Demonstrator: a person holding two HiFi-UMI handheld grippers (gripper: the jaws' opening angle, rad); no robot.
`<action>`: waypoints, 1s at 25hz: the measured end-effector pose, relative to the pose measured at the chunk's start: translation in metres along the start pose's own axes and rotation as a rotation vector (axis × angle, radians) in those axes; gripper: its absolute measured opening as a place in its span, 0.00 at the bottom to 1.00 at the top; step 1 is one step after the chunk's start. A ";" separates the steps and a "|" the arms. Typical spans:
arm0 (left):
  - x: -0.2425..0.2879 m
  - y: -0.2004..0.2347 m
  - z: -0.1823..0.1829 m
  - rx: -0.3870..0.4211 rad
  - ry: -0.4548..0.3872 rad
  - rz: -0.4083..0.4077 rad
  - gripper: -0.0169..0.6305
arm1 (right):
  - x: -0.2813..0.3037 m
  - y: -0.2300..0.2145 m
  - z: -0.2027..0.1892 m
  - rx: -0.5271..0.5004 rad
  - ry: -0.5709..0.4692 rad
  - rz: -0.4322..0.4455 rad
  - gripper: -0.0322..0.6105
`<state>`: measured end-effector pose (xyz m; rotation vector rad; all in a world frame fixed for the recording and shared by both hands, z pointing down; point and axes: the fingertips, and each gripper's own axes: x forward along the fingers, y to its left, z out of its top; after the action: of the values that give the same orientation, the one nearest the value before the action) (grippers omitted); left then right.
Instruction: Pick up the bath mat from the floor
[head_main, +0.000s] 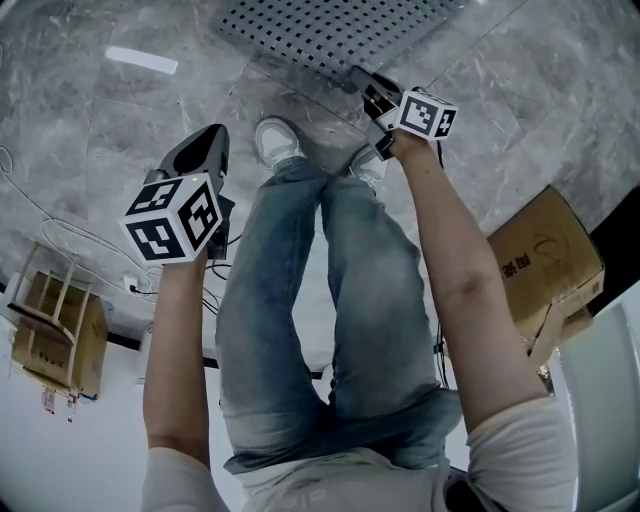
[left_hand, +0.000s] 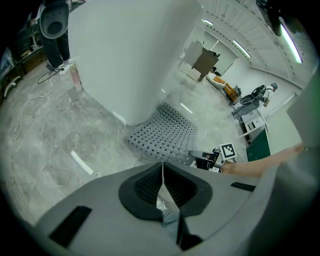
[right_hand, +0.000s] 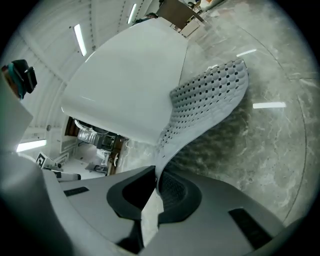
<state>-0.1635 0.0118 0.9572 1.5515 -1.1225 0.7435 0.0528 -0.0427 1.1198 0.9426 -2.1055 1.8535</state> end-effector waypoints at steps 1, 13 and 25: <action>-0.004 0.000 0.001 -0.004 -0.004 0.002 0.05 | 0.000 0.008 0.002 -0.004 -0.007 0.007 0.11; -0.045 -0.034 -0.007 0.005 0.011 -0.017 0.05 | -0.031 0.096 0.023 -0.083 -0.017 0.090 0.11; -0.082 -0.072 -0.021 -0.011 0.030 -0.002 0.05 | -0.102 0.158 0.011 -0.091 0.026 0.087 0.11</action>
<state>-0.1258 0.0568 0.8628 1.5277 -1.1011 0.7560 0.0460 -0.0156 0.9333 0.8145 -2.2278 1.7823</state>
